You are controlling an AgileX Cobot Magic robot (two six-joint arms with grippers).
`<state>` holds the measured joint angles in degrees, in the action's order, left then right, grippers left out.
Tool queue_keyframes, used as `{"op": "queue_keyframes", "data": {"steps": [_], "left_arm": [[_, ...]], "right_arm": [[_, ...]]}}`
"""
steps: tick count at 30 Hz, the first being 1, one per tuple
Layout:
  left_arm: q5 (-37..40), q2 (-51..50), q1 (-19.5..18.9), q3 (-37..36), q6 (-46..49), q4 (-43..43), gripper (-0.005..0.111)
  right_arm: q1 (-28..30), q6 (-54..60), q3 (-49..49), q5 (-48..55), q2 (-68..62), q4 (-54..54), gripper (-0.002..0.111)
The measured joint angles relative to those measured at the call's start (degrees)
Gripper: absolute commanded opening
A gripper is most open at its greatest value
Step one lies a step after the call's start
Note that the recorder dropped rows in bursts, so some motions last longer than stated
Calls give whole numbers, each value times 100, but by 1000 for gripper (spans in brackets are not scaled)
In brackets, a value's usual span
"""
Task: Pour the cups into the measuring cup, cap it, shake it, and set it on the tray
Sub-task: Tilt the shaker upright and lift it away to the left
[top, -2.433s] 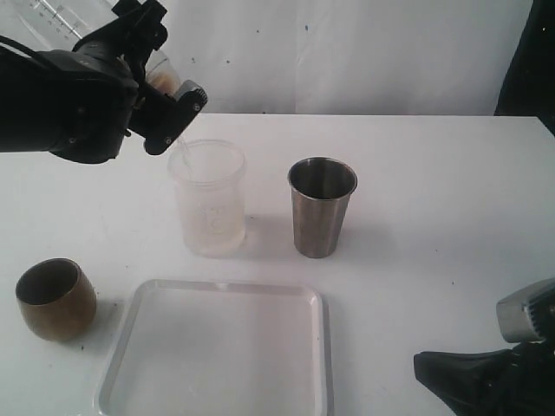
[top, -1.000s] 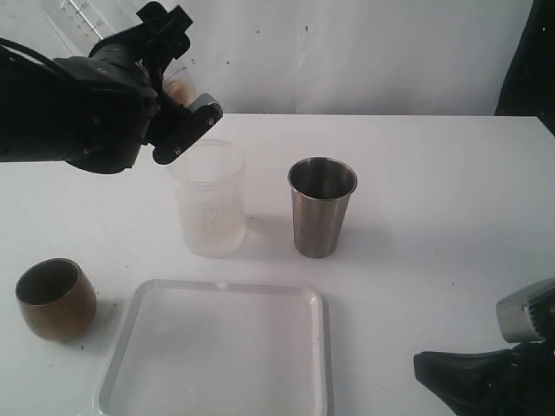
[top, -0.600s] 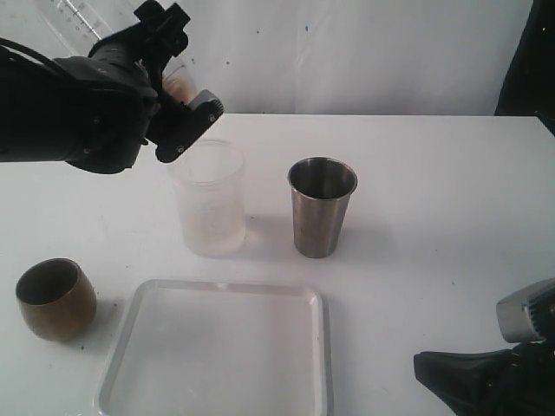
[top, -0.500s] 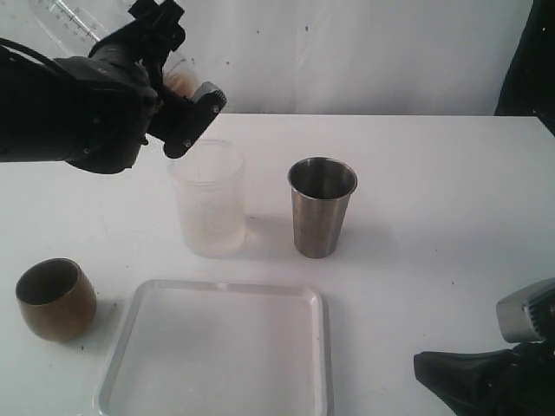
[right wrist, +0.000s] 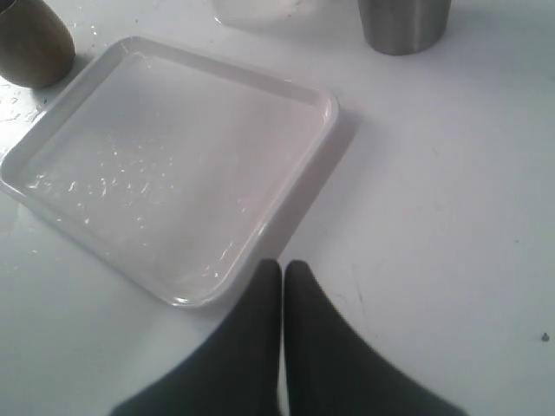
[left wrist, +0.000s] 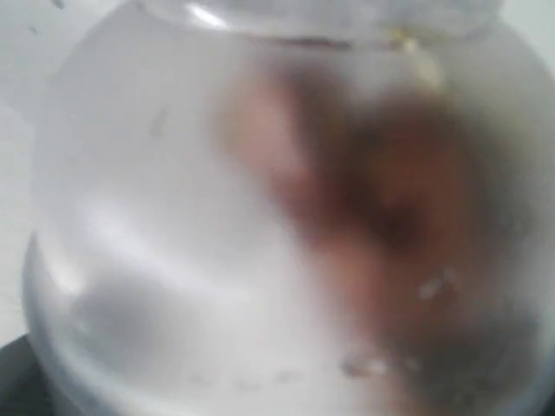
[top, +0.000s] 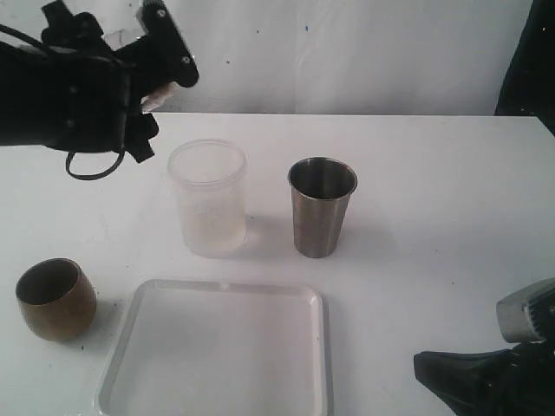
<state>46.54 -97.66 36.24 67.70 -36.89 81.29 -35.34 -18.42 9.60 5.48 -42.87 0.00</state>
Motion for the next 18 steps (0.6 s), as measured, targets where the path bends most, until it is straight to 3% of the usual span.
{"op": "queue_keyframes", "data": {"steps": [6,10,18], "left_arm": [[-1640,598,-937,-169,-388,-1973,0],[-2904,1225,-1700,-774,-427,-2934,0],[-6396,2216,-2844,-2470,-966,-3523,0]], "right_arm": [[0,0,0,0,0,0,0],[0,0,0,0,0,0,0],[0,0,0,0,0,0,0]]}}
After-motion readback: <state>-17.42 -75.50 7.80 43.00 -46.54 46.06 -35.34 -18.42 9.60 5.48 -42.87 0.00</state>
